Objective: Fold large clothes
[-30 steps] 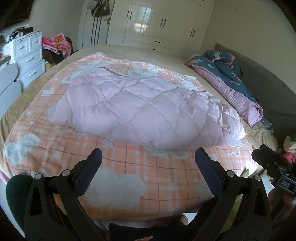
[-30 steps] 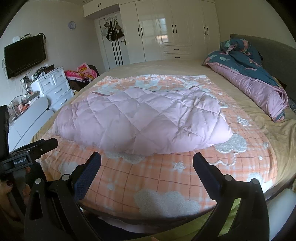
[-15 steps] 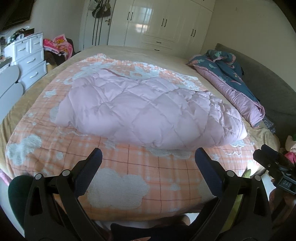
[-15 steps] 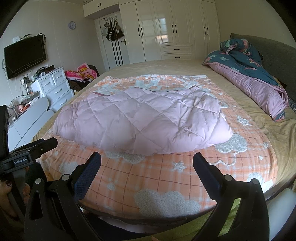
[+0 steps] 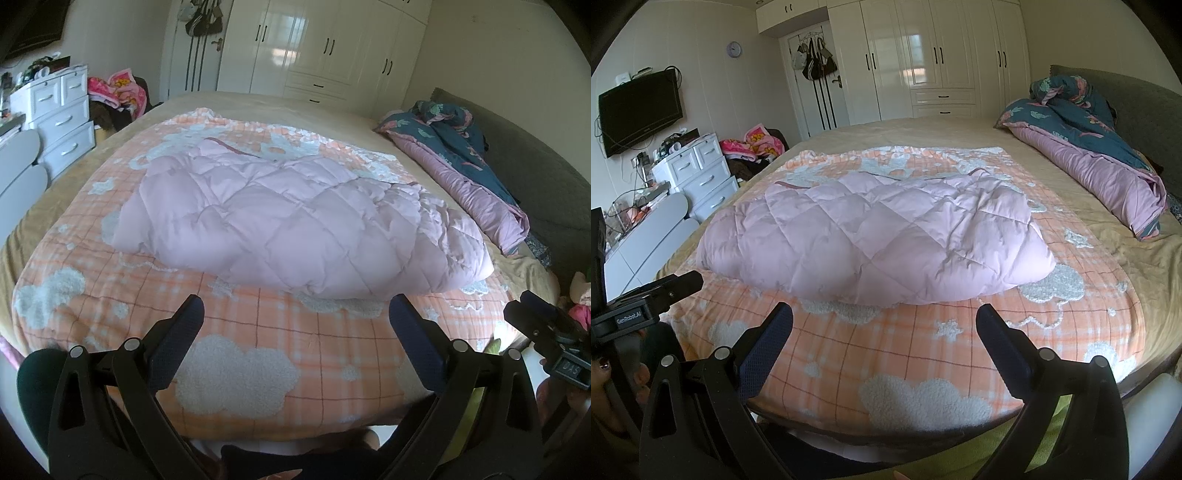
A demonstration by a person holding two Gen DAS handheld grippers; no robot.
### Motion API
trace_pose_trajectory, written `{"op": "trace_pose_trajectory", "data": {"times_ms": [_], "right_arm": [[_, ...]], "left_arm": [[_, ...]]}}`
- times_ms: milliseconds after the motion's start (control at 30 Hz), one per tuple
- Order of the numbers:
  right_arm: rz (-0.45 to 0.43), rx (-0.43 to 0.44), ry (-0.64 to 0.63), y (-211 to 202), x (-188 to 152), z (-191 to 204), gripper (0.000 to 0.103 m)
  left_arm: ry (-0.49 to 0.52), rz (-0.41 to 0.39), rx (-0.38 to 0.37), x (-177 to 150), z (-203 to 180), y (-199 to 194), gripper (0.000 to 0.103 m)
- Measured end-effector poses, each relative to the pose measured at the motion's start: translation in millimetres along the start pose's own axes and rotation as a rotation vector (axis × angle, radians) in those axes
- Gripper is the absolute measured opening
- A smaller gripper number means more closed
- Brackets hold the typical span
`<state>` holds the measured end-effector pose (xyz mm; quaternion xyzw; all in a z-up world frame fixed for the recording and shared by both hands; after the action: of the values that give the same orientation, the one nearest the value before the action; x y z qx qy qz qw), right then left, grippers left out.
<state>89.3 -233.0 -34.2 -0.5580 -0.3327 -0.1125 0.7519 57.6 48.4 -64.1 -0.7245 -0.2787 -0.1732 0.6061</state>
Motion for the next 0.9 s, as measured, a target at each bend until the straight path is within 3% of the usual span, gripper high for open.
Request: {"op": "trace_pose_trajectory", "data": {"times_ms": [500,700,900], "right_arm": [[0.008,-0.01,0.0,2,-6,-4,0.099],[0.019,-0.027,-0.002,4,-8,-5,0.099],[-0.029,-0.071,0.088,-6,-5,-45,0.099]], "left_arm": [[-0.006,0.001,0.011,0,6,-2,0.094],[-0.007,0.006,0.077,-1,12,1,0.094],[-0.056,0.035,0.071,-1,32,12,0.094]]}}
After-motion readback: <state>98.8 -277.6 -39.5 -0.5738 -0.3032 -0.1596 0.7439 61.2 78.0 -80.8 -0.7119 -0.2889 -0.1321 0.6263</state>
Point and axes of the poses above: each gripper's, at about its wrist camera, not at the fingertips, and y roughly the way its jaws point, z to its left, x to its top, the point moved 10 cm from there along y, roughly the way its jaws point, and after that the axes turned 12 degrees about z, right-handed, at the moved point
